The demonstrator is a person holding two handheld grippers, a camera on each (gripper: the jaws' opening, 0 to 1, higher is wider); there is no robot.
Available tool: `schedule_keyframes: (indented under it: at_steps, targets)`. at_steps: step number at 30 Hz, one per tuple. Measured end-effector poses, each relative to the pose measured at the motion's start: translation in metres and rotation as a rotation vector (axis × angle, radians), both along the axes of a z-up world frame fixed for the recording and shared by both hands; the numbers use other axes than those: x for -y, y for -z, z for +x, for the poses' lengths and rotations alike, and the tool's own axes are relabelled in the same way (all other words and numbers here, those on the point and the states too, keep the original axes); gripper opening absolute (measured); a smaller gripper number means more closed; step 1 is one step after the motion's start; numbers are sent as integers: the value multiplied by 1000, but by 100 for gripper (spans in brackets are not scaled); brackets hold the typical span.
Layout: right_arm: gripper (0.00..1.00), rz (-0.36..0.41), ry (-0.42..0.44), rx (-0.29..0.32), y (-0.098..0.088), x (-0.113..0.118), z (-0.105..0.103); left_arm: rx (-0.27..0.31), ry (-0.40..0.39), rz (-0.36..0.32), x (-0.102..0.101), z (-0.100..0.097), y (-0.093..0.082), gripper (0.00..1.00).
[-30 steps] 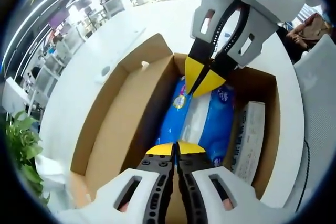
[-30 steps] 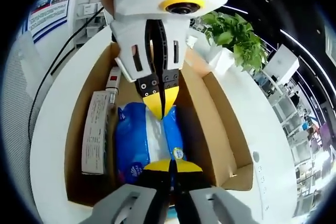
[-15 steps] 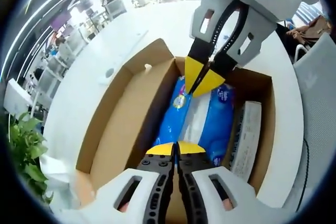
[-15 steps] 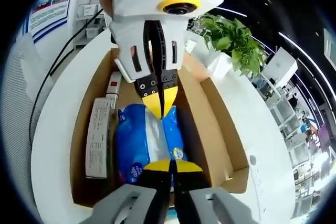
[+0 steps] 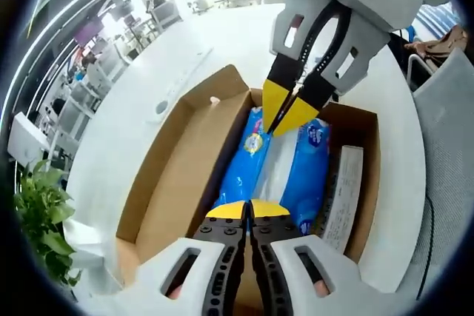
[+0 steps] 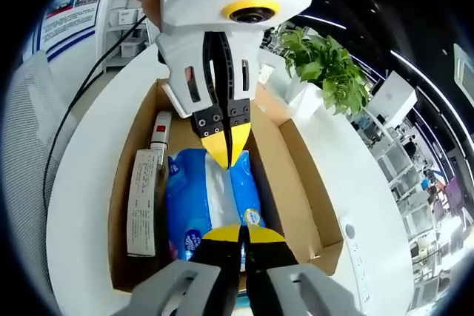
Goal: Operate the shoe box by opening the lid, removing the specified soft item, and placing it in the target area until the item is outside and the box remains undamaged.
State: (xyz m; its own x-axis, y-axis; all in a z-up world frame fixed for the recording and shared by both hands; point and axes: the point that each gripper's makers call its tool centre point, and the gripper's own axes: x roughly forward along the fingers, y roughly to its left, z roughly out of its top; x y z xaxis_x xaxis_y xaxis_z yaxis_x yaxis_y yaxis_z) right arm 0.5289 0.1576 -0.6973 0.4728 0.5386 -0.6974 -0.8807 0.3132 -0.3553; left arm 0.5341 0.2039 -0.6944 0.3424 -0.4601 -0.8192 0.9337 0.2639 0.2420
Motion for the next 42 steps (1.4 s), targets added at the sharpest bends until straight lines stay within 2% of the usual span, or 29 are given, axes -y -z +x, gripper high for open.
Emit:
schedule_keyframes:
  at_steps: [13, 42]
  targets:
    - [0, 16, 1, 37, -23, 0, 0, 18, -16, -8, -1, 0, -21, 0]
    - [0, 48, 27, 87, -57, 11, -8, 59, 4, -15, 11, -6, -58, 0]
